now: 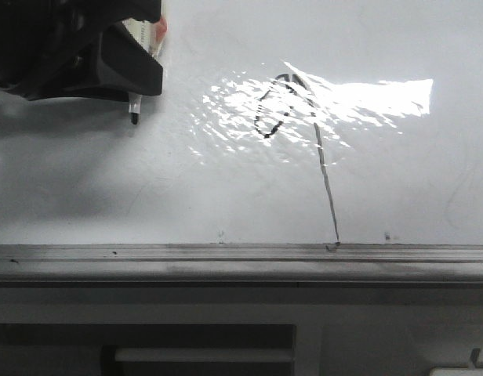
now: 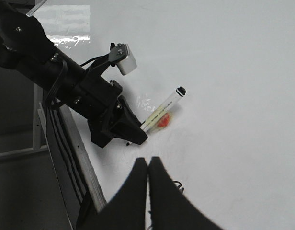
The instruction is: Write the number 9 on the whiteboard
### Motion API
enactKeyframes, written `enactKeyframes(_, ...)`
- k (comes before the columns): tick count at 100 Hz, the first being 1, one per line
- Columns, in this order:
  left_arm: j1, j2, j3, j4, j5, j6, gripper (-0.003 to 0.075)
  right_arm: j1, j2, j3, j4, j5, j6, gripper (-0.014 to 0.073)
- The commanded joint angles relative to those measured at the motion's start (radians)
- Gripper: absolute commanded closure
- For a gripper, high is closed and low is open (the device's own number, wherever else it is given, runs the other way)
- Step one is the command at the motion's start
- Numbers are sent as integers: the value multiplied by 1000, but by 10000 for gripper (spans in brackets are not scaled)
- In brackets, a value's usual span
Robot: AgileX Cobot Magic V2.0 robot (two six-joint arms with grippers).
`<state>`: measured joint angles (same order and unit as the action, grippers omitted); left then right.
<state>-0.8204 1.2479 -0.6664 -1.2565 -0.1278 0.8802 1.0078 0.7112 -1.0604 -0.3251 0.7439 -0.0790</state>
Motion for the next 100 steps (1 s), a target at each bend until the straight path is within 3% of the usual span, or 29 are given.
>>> enactKeyframes(1, 10, 24, -10, -24, -93, -6, 465, -6, -1, -30, -30, -68, 11, 650)
enactKeyframes(8, 10, 24, -10, -33, -95, -6, 319, -6, -1, -30, -30, -68, 11, 650)
enactKeyframes(18, 10, 24, -10, -34, -95, -6, 240, -6, -1, -30, -30, -68, 11, 650)
enactKeyframes(33, 10, 7, -14, -38, -100, -6, 235, -6, -1, -30, -30, -68, 11, 650)
enactKeyframes(43, 10, -62, -18, -61, -28, -6, 236, -6, -19, -13, -30, -70, 11, 630)
enactKeyframes(59, -30, -274, 34, -5, 3, -4, 244, -6, -149, 152, -120, -169, 101, 632)
enactKeyframes(66, -43, -386, 75, 28, 2, -4, 286, -6, -237, 255, -244, -193, 223, 632)
enactKeyframes(76, -50, -546, 142, 46, 14, -4, 428, -6, -375, 395, -409, -192, 380, 634)
enactKeyframes(88, -50, -702, 224, 45, 16, -2, 745, -6, -510, 511, -502, -188, 402, 634)
enactKeyframes(100, -50, -802, 309, 36, 20, -2, 741, -6, -597, 577, -502, -188, 402, 634)
